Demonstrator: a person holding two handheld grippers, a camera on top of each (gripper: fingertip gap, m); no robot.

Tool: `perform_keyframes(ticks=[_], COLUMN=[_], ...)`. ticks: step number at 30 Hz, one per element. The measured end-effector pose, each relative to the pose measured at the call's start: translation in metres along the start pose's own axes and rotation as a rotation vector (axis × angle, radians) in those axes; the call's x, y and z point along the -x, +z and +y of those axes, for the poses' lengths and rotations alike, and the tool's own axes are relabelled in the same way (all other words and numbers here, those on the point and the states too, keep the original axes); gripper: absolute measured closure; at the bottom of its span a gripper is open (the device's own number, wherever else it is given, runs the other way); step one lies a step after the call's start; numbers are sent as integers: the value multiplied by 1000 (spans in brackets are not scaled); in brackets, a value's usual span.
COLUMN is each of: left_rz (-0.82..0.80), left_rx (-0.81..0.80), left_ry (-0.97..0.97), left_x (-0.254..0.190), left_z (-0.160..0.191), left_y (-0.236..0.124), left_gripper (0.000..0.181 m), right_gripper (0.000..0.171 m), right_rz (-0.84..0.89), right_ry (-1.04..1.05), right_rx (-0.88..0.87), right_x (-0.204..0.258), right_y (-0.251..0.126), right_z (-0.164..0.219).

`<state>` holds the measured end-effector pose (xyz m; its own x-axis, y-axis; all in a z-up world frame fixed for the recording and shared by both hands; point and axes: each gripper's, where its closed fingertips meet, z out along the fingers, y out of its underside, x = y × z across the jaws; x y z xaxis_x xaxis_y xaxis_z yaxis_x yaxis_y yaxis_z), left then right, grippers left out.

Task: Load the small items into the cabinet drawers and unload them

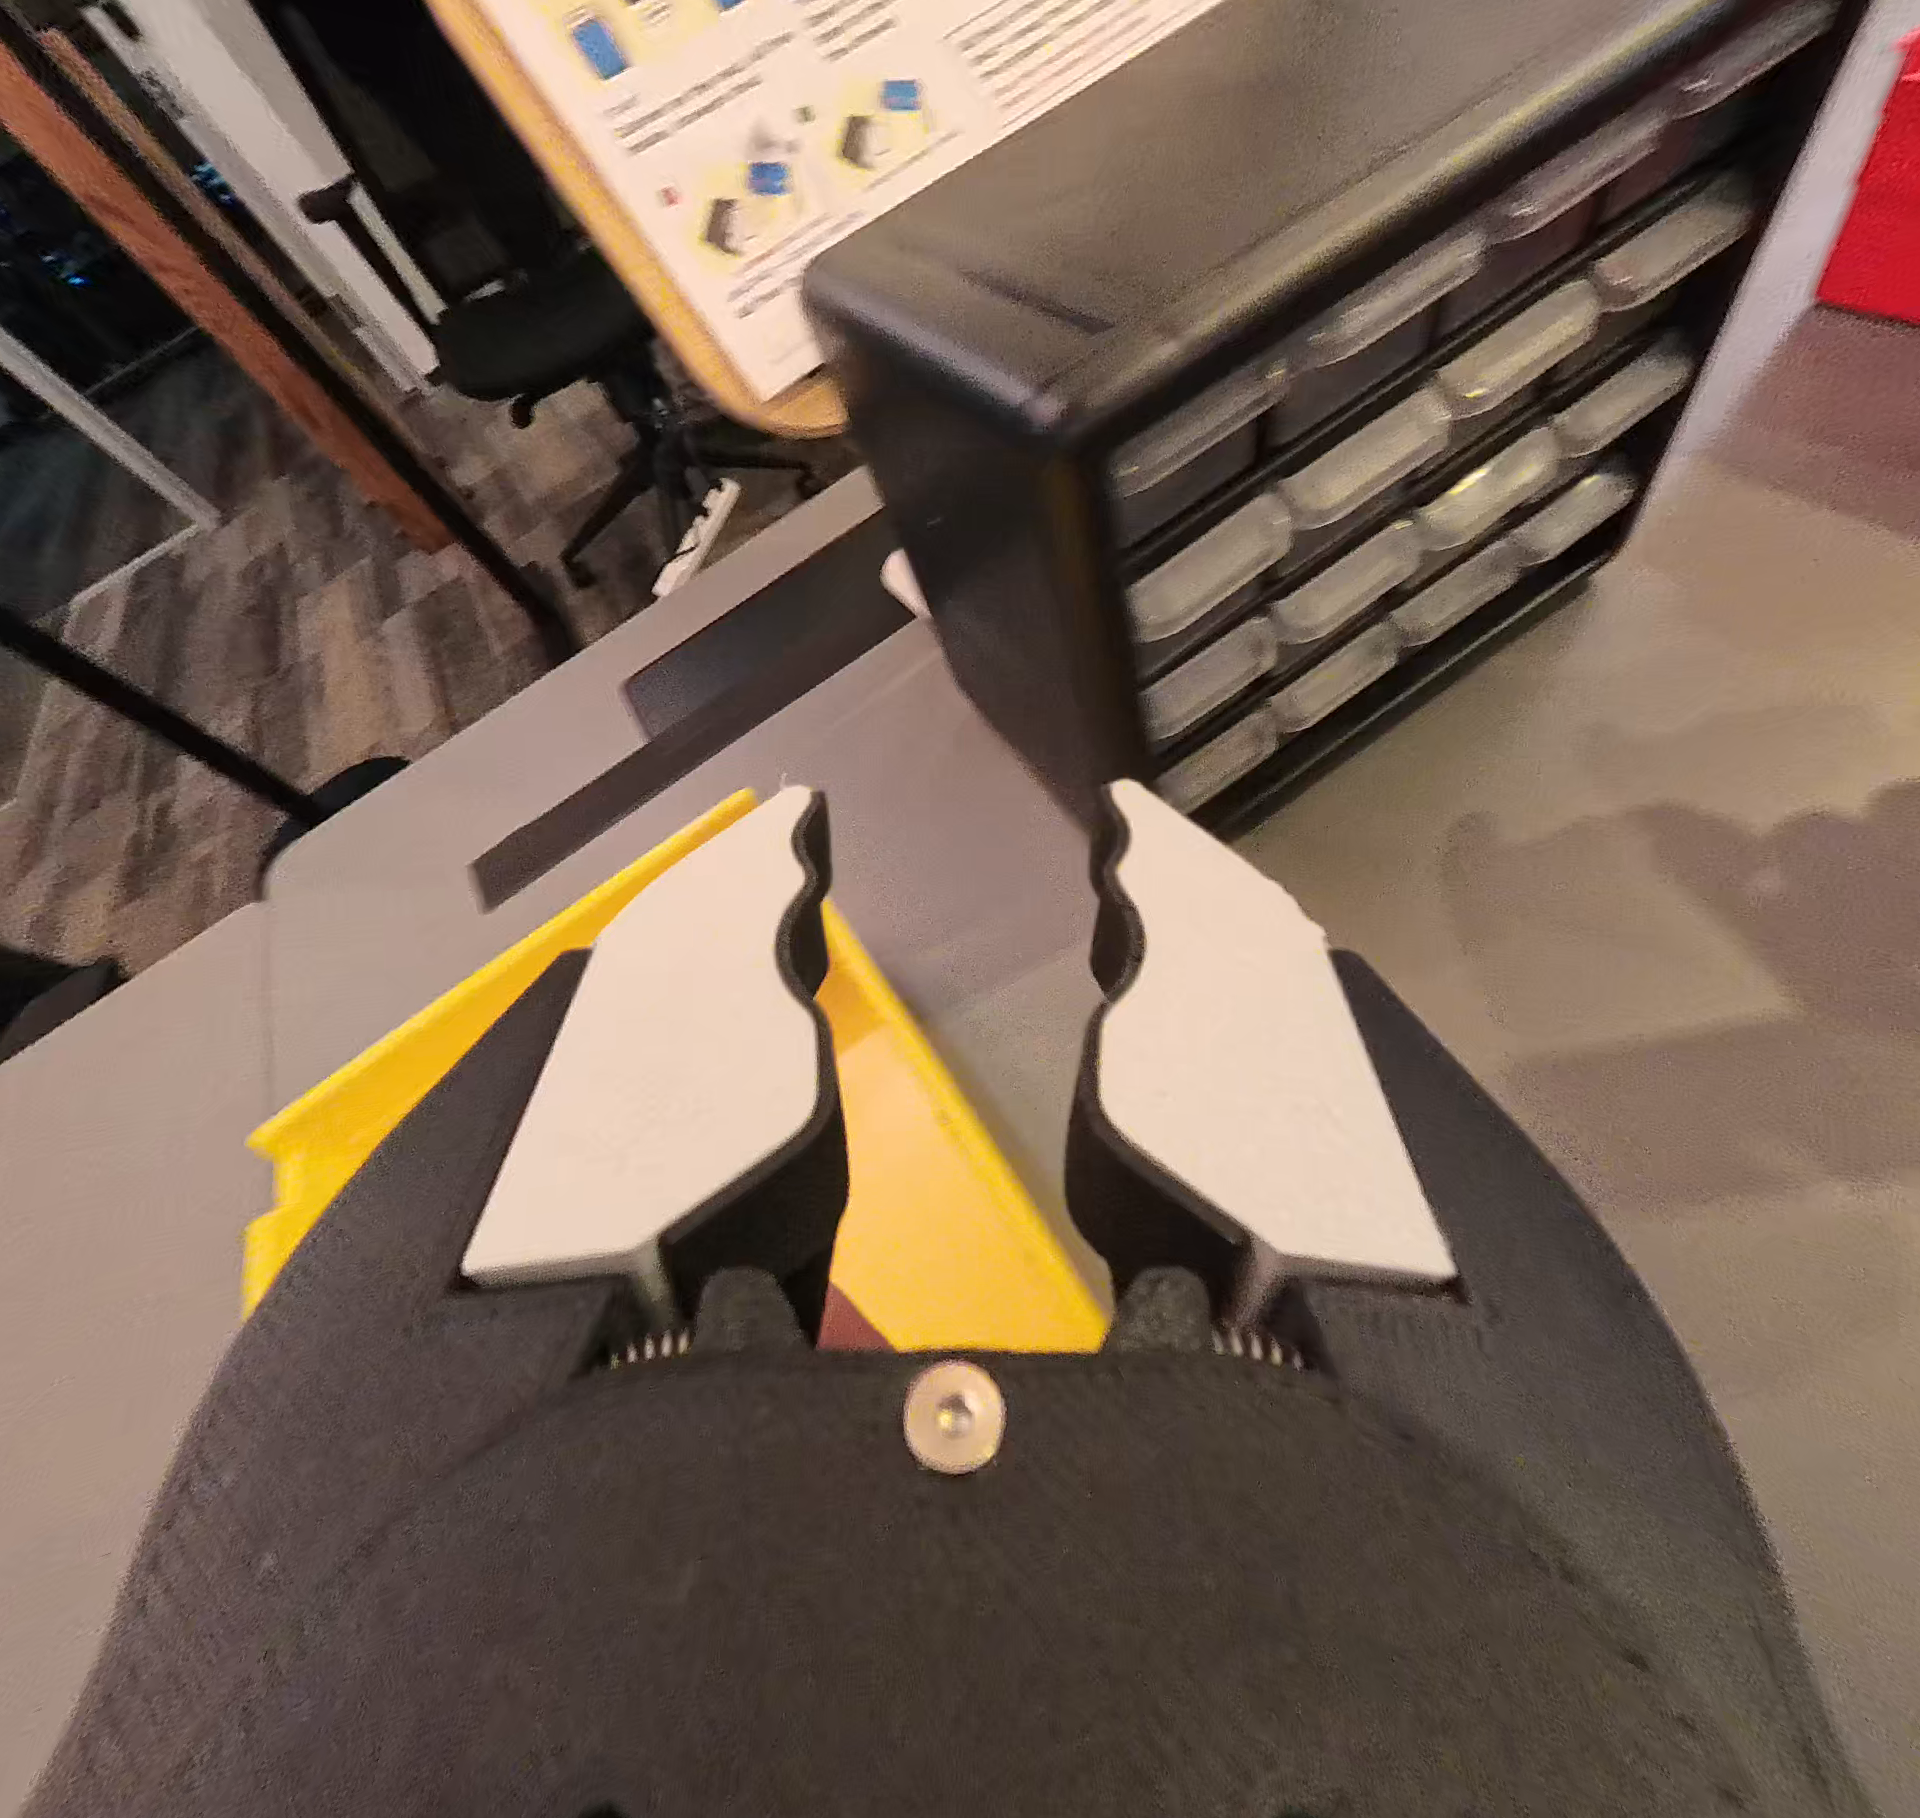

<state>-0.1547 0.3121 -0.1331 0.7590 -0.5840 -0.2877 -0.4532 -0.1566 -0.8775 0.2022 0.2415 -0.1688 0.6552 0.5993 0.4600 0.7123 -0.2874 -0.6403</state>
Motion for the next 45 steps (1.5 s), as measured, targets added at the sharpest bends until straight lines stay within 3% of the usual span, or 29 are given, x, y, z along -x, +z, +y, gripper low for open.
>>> perform_keyframes(ticks=[1, 6, 10, 13, 20, 24, 45], left_rz=[33, 147, 155, 181, 227, 243, 314], left_rx=[-3, 84, 225, 240, 299, 310, 377], left_ry=[-4, 111, 101, 74, 6, 7, -79], left_x=[-17, -109, -146, -161, -173, -177, -196], left_z=[-3, 8, 46, 61, 84, 92, 119], left_y=[5, 35, 60, 71, 86, 92, 100], left_gripper=[132, 124, 129, 125, 115, 115, 115], right_gripper=[114, 105, 96, 93, 83, 81, 86], right_rz=[-28, -183, -259, -299, -398, -370, -410], right_ry=[24, 140, 194, 172, 233, 184, 232], right_rx=[-18, -52, -54, -69, -12, 23, 22], right_x=[9, 62, 101, 119, 148, 153, 160], right_y=[6, 44, 70, 82, 101, 109, 112], right_z=[-6, -10, -2, 1, 21, 29, 34])
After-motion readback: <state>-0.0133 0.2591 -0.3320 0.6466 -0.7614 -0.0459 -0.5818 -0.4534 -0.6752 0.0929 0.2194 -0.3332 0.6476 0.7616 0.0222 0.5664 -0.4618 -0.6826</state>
